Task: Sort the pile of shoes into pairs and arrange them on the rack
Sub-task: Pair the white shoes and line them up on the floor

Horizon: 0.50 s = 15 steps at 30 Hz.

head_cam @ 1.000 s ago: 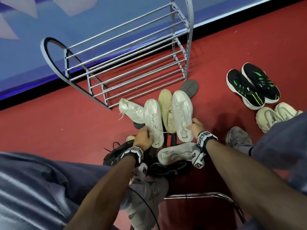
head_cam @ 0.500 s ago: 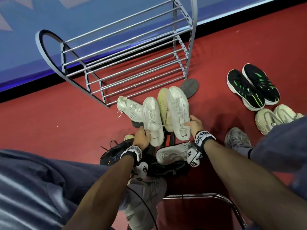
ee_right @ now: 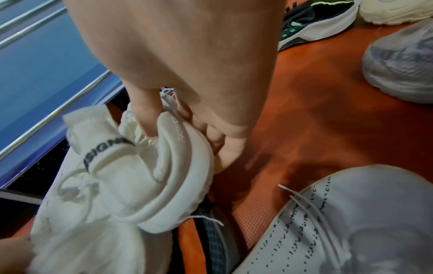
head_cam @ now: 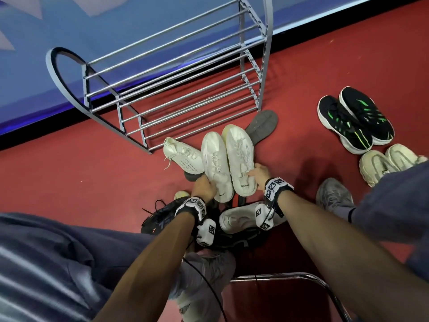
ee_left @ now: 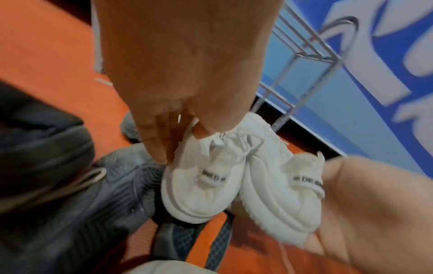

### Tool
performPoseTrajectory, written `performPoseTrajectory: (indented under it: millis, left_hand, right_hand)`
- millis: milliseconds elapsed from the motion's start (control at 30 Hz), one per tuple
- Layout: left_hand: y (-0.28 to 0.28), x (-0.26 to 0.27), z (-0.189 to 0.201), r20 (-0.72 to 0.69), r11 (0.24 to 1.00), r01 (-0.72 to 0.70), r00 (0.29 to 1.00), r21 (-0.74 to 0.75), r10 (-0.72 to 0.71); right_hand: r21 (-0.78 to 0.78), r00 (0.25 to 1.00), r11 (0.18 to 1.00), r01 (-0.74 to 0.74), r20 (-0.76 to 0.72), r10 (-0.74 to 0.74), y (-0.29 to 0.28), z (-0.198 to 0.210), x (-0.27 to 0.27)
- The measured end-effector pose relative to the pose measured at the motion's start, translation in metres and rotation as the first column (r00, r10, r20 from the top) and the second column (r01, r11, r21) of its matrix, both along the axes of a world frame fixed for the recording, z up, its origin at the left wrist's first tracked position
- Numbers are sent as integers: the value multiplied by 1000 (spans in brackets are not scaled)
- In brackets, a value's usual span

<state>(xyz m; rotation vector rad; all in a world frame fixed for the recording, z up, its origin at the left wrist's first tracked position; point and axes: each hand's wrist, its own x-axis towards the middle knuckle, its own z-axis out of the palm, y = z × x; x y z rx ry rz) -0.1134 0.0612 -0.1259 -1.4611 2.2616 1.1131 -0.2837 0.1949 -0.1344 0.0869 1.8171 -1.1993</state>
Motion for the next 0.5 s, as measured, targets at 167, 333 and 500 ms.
performPoseTrajectory:
  millis: [167, 333, 500]
  left_hand:
    - [-8, 0, -38, -68, 981, -151, 985, 120, 160]
    - [3, -9, 0, -70, 989, -132, 988, 67, 137]
    - [4, -17, 9, -29, 992, -127, 991, 28, 127]
  right_hand:
    - [22, 991, 995, -98, -85, 100, 0, 2, 3]
    - [59, 985, 990, -129, -103, 135, 2, 9, -7]
    - [64, 984, 987, -149, -90, 155, 5, 3, -13]
